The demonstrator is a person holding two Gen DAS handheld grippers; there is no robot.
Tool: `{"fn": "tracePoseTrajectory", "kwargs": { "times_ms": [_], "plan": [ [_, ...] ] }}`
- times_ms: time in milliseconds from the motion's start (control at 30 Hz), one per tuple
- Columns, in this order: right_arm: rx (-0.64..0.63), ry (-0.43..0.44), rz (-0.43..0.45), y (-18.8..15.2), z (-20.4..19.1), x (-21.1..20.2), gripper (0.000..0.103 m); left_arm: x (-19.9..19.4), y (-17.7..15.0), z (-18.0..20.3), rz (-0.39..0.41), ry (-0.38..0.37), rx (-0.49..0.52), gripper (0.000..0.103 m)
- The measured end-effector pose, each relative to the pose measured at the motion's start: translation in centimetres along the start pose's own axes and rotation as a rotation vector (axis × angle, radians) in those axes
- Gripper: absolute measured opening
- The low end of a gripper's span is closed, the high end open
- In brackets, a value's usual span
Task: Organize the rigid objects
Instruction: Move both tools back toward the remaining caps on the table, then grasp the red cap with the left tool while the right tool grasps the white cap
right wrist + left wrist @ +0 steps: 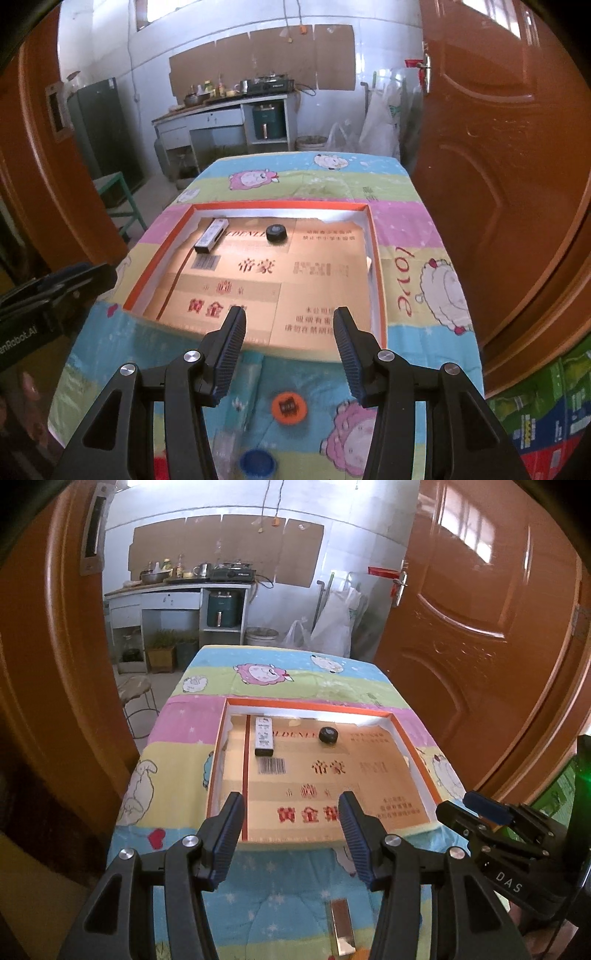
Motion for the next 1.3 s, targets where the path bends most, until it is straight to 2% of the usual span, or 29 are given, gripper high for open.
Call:
{"fn": "tracePoseTrajectory", "kwargs": {
  "times_ms": [400,600,800,1133,1300],
  "plan": [
    [0.006,-0.003,0.002,-3.8,-1.2,-2.2,0.051,-2.4,-3.7,-0.6,0.005,-0.027,0.003,0.053],
    [0.003,0.028,0.017,-6.0,-2.4,-3.4,0.051,-3.6,-5.1,-0.8,0.022,-0.036,0.013,0.053],
    [-0.033,0.073,0.001,-9.9,-4.6,-3.8,0.051,-4.1,-7.5,-0.9,0.015,-0.049,0.024,0.053],
    [-0.063,0.143,-0.100,-17.0,-7.1,-2.8,0.051,-4.1,-11.4,-1.3,-0.003,-0.056,0.033,0.053],
    [-0.081,0.139,-0.125,-17.9,-7.5,-1.7,0.051,-3.8,-13.0,-1.2,-0.025,-0.060,0.056,0.053]
  ]
}}
Point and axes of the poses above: each gripper's, at about its wrist camera, not at the fingertips, and x roughly the way its jaws point, z to its right, y to its top, the point moved 5 cm from there along x, roughly the way its jaws point, and after that the axes turned 12 degrees about y, right-handed, at the moved point
